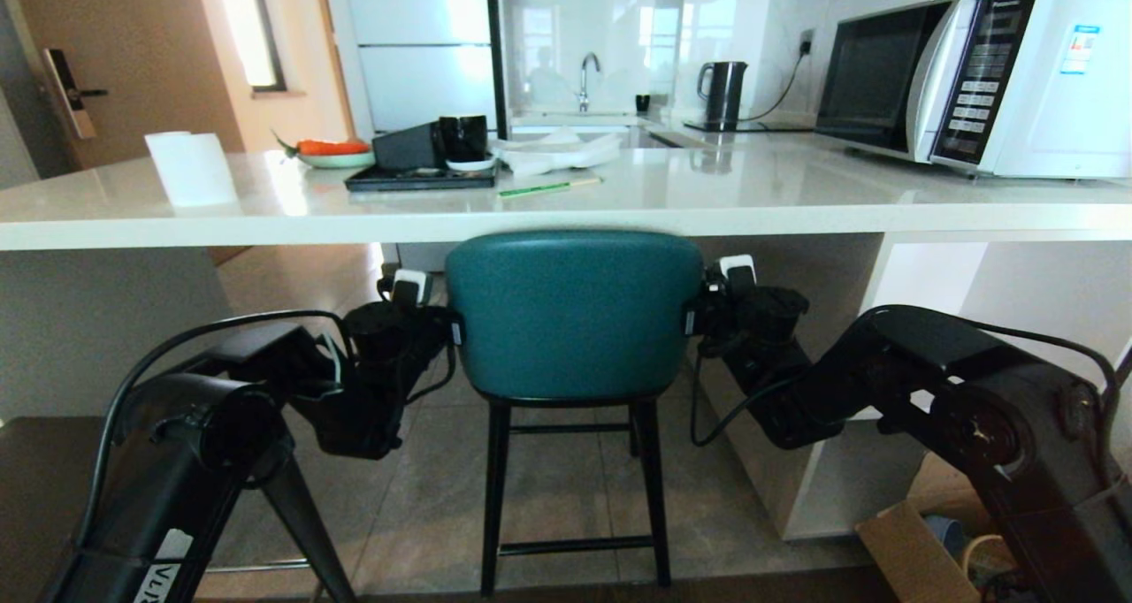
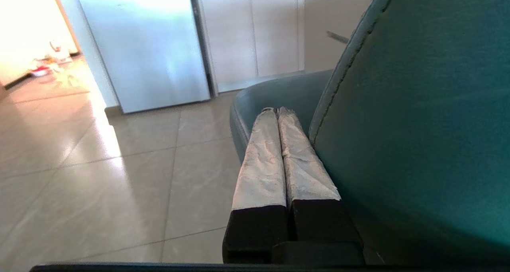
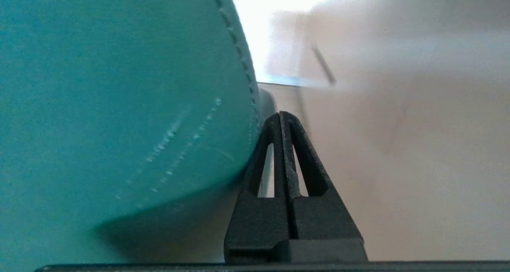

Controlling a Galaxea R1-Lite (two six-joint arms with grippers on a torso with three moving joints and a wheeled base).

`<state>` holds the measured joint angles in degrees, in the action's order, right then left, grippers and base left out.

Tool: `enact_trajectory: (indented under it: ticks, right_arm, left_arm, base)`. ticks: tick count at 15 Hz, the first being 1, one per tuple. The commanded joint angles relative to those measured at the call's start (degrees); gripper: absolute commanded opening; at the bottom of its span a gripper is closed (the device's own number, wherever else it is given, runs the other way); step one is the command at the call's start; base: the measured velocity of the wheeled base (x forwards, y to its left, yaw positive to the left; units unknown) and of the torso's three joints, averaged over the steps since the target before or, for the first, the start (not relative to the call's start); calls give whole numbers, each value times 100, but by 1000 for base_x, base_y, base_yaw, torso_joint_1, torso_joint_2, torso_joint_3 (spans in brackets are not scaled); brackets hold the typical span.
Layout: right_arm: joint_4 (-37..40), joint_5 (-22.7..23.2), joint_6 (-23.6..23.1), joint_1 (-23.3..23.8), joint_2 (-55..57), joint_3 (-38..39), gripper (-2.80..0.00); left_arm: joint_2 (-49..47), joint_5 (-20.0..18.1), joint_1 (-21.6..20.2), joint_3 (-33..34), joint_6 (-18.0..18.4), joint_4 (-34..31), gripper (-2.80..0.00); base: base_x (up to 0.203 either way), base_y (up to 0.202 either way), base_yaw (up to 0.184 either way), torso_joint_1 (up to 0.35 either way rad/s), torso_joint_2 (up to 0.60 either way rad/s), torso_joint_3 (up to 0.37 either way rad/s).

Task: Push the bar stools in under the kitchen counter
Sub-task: Push the blue chair back under the dining table

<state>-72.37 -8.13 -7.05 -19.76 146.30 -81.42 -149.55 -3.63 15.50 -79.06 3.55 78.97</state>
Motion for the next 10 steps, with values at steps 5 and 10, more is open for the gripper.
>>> enact_trajectory:
  ticks: [5,10]
  right_arm:
    - [-93,-115,-10,-14,-40,189,-280]
    - [-628,-127,-7,205,-295,982,-280]
  left_arm:
    - [72,64,260,318,-3,298,-280]
    - [379,57,34,1620,-11,851,-280]
  base:
    - [0,0,0,0,0,0]
    - [0,0,0,0,0,0]
